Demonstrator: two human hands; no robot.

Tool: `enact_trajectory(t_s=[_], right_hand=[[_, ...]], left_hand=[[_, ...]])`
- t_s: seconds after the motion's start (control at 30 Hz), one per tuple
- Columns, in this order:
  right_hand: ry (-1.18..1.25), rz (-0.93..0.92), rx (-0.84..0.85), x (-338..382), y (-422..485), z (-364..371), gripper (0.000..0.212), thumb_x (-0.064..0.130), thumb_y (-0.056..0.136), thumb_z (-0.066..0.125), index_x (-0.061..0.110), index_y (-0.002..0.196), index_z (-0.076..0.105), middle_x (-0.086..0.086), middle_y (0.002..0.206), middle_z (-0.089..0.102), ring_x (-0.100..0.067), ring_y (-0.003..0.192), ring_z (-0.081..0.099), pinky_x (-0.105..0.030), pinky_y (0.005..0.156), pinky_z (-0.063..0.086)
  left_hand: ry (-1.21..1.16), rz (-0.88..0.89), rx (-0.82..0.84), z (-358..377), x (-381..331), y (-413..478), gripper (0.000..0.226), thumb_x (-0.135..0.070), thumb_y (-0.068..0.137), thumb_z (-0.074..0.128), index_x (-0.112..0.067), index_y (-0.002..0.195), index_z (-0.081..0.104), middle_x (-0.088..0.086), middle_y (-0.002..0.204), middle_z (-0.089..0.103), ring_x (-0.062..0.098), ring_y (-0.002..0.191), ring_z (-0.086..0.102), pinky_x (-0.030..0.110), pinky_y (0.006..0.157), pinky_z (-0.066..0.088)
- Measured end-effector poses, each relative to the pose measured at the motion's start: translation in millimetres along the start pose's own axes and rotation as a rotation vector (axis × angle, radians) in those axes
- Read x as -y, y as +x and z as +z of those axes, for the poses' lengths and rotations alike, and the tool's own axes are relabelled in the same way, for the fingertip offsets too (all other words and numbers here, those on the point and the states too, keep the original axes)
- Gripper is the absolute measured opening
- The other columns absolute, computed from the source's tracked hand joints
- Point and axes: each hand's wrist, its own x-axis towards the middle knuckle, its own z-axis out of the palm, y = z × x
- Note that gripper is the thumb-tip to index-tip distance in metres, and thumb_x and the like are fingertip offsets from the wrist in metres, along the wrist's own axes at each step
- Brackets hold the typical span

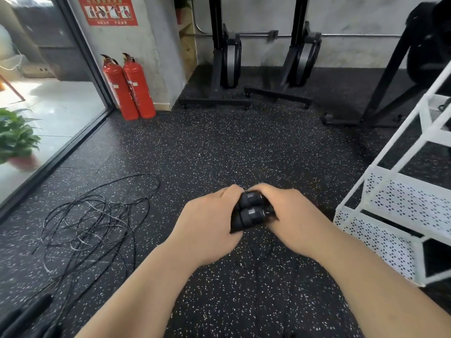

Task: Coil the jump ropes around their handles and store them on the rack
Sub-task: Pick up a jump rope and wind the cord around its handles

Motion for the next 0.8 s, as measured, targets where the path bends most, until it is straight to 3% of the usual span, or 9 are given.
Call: enact_trajectory(t_s=[0.03, 0.1, 0.2, 0.3, 0.37, 0.47, 0.57, 0.7, 0.8], right_hand=[[0.037, 0.016, 0.005, -3.2, 0.5, -0.5, 0.033, 0.012, 0.099, 0.064, 0.039, 0.118, 0.061, 0.013, 0.094, 0.071, -0.005, 0.082, 0.068, -0.036, 0.078, 0.06], [0.072, -0.007, -0.034, -7.9, 1.3, -6.7, 0.013, 0.025, 0.106, 0.06, 0.034, 0.098, 0.062, 0.009, 0.073, 0.068, -0.007, 0.062, 0.065, -0.032, 0.062, 0.057], [0.129, -0.066, -0.114, -14.5, 2.8, -23.1, 0.023, 0.049, 0.107, 0.053, 0.037, 0.092, 0.066, 0.009, 0.063, 0.062, -0.005, 0.051, 0.052, -0.028, 0.056, 0.046], [0.209, -0.033, -0.153, -25.1, 1.7, -31.3, 0.028, 0.052, 0.107, 0.05, 0.038, 0.091, 0.067, -0.002, 0.06, 0.057, -0.016, 0.05, 0.047, -0.04, 0.06, 0.048], [0.22, -0.005, -0.164, -24.7, 2.7, -29.2, 0.031, 0.053, 0.108, 0.045, 0.036, 0.091, 0.065, -0.004, 0.059, 0.054, -0.014, 0.05, 0.043, -0.044, 0.06, 0.048], [0.176, 0.055, -0.168, -20.7, 7.1, -16.1, 0.038, 0.053, 0.11, 0.038, 0.033, 0.088, 0.062, -0.006, 0.066, 0.06, -0.011, 0.052, 0.047, -0.044, 0.061, 0.049], [0.094, 0.105, -0.127, -15.0, 12.5, 0.6, 0.043, 0.05, 0.112, 0.034, 0.029, 0.085, 0.059, 0.004, 0.068, 0.062, -0.012, 0.059, 0.057, -0.035, 0.059, 0.045], [0.017, 0.096, 0.034, -2.1, 19.2, 21.8, 0.029, 0.034, 0.113, 0.039, 0.034, 0.092, 0.059, 0.005, 0.091, 0.07, -0.02, 0.084, 0.067, -0.033, 0.069, 0.047], [-0.021, 0.092, 0.062, 0.5, 21.0, 24.5, 0.028, 0.03, 0.112, 0.039, 0.035, 0.102, 0.064, 0.005, 0.094, 0.071, -0.024, 0.091, 0.067, -0.035, 0.074, 0.045]], left_hand=[[-0.033, -0.016, -0.006, -1.1, -0.1, -0.7, 0.046, -0.037, 0.086, 0.071, -0.042, 0.12, 0.042, -0.022, 0.097, 0.051, 0.014, 0.086, 0.059, 0.034, 0.076, 0.048], [-0.165, -0.114, -0.037, -4.5, 2.6, -0.8, 0.045, -0.031, 0.084, 0.074, -0.043, 0.116, 0.045, -0.02, 0.092, 0.06, 0.012, 0.081, 0.063, 0.035, 0.073, 0.054], [-0.475, -0.336, -0.183, -12.5, 13.5, 4.9, 0.037, -0.017, 0.084, 0.076, -0.036, 0.107, 0.054, -0.008, 0.086, 0.067, 0.012, 0.065, 0.061, 0.033, 0.06, 0.054], [-0.857, -0.616, -0.373, -18.5, 34.7, 12.5, 0.029, -0.009, 0.084, 0.075, -0.025, 0.104, 0.062, 0.007, 0.086, 0.068, 0.021, 0.067, 0.056, 0.041, 0.067, 0.053], [-1.05, -0.691, -0.376, -17.5, 42.0, 14.1, 0.028, -0.003, 0.086, 0.072, -0.019, 0.107, 0.064, 0.009, 0.082, 0.065, 0.022, 0.067, 0.054, 0.042, 0.069, 0.052], [-1.329, -0.669, -0.254, -12.9, 28.1, 13.2, 0.03, 0.004, 0.088, 0.069, -0.01, 0.114, 0.062, 0.011, 0.084, 0.067, 0.019, 0.062, 0.054, 0.038, 0.063, 0.053], [-1.515, -0.565, -0.109, -5.9, 2.7, 12.0, 0.031, 0.005, 0.088, 0.069, -0.004, 0.118, 0.063, 0.012, 0.111, 0.078, 0.017, 0.063, 0.057, 0.038, 0.062, 0.055], [-1.615, -0.464, 0.06, 7.1, -20.3, 10.1, 0.037, -0.007, 0.076, 0.071, -0.002, 0.113, 0.071, 0.019, 0.085, 0.064, 0.02, 0.061, 0.056, 0.033, 0.057, 0.054], [-1.639, -0.523, 0.031, 12.6, -22.5, 12.7, 0.035, -0.002, 0.083, 0.069, 0.0, 0.118, 0.071, 0.019, 0.093, 0.066, 0.017, 0.059, 0.054, 0.032, 0.056, 0.053]])
